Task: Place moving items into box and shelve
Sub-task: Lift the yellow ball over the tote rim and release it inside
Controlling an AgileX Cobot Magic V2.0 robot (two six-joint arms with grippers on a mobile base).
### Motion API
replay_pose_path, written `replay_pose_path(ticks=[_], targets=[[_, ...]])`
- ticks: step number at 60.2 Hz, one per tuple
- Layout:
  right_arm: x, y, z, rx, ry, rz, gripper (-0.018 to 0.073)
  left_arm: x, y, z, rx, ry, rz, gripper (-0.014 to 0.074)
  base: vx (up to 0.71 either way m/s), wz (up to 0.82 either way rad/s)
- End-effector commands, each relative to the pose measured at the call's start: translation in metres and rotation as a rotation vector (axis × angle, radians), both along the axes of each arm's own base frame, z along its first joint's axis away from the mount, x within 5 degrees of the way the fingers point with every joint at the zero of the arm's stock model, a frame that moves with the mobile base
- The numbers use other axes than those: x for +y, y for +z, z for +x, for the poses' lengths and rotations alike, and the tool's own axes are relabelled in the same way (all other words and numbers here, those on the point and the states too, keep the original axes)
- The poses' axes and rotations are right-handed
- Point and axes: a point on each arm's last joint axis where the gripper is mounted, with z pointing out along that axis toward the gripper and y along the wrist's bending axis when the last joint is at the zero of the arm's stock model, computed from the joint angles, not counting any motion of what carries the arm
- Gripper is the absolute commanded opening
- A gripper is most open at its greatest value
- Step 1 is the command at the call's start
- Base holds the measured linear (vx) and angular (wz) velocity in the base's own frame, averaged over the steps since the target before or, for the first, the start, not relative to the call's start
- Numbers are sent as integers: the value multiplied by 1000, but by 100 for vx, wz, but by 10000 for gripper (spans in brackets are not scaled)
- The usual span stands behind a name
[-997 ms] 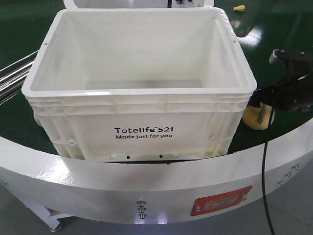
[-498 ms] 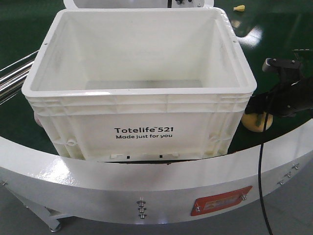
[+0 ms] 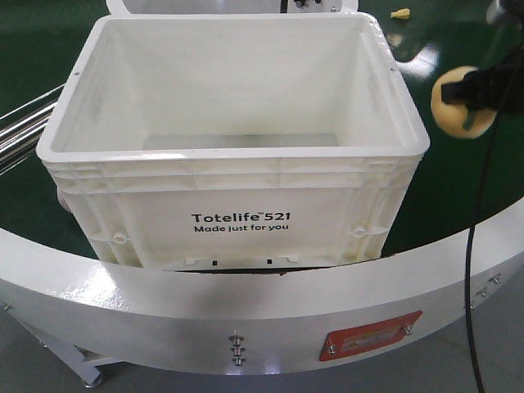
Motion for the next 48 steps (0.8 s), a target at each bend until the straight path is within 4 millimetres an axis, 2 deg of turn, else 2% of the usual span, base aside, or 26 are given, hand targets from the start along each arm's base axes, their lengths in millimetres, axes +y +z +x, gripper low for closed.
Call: replay_pose_path(ticks=[1,7,15,23,31,38,48], targets=[[6,54,-6,-177,8,38,332,0,14,5,-92,-1,-2,577,0,0],[26,72,-6,-235,83,40,332,0,14,5,-92,-1,-2,577,0,0],[70,84,-7,-329,204,39,332,0,14,5,-92,-1,-2,577,0,0],[117,81,-9,-381,328,38,333,0,14,5,-92,-1,-4,577,0,0],[156,65,-5,-376,417,44,351,0,14,5,-92,-1,-4,577,0,0],[174,50,-1,-336,456,43,448,0,14,5,-92,-1,-4,577,0,0],[176,41,4,-310,459,38,644,0,14,5,-92,-1,-4,577,0,0]])
